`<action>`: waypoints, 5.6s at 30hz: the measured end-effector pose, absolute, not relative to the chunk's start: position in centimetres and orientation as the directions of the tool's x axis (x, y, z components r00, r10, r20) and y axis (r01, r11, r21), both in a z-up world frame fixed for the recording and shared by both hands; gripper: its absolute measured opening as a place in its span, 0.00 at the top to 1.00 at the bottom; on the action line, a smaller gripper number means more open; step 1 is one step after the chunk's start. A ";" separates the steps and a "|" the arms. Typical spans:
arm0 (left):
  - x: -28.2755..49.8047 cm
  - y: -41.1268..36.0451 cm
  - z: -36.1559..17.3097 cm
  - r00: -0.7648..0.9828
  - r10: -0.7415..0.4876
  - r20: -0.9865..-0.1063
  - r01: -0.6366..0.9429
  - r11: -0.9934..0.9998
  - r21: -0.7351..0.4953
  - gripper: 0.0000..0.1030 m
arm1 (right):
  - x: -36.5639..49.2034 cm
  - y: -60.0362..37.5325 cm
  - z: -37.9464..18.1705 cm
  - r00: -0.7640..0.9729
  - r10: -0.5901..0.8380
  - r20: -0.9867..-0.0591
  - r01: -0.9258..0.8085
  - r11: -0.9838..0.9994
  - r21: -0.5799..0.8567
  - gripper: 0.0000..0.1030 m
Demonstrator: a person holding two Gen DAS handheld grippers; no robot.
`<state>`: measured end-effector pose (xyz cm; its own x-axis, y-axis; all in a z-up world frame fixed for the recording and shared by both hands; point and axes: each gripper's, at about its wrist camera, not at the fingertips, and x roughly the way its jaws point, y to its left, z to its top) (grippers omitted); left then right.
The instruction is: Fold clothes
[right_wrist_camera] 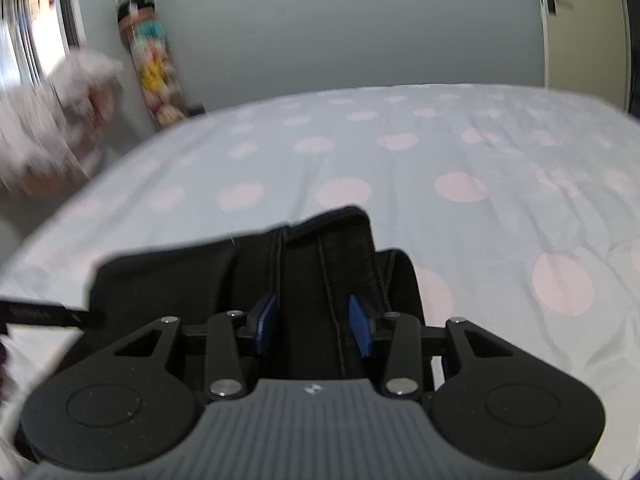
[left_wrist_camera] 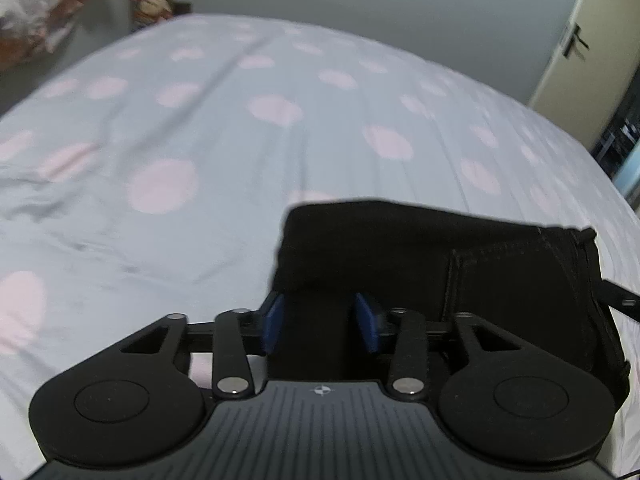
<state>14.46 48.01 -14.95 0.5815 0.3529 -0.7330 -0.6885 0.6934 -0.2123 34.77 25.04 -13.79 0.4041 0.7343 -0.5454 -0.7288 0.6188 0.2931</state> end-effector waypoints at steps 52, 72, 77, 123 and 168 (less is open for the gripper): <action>7.4 54.3 -21.3 0.815 -0.089 -0.572 -0.510 0.358 -0.782 0.79 | 35.6 26.1 -5.7 0.058 0.739 -0.671 -0.615 0.556 0.559 0.51; -1.3 67.2 -15.1 0.826 0.155 -0.542 -0.558 0.356 -0.750 0.81 | 28.7 36.2 -6.8 -0.069 0.857 -0.510 -0.570 0.386 0.726 0.52; -0.7 74.3 -11.4 0.794 0.229 -0.564 -0.602 0.427 -0.675 0.81 | 29.7 44.4 -8.5 -0.111 0.900 -0.421 -0.529 0.305 0.792 0.52; -1.1 88.9 -12.1 0.472 0.623 -0.623 -0.854 0.498 -0.150 0.61 | 30.9 73.7 -12.3 0.101 0.880 -0.464 -0.805 0.346 0.481 0.58; -0.6 63.0 -8.4 0.350 0.746 -0.567 -0.933 0.333 -0.139 0.52 | 21.7 75.5 -12.1 0.159 0.716 -0.679 -0.922 0.355 0.157 0.85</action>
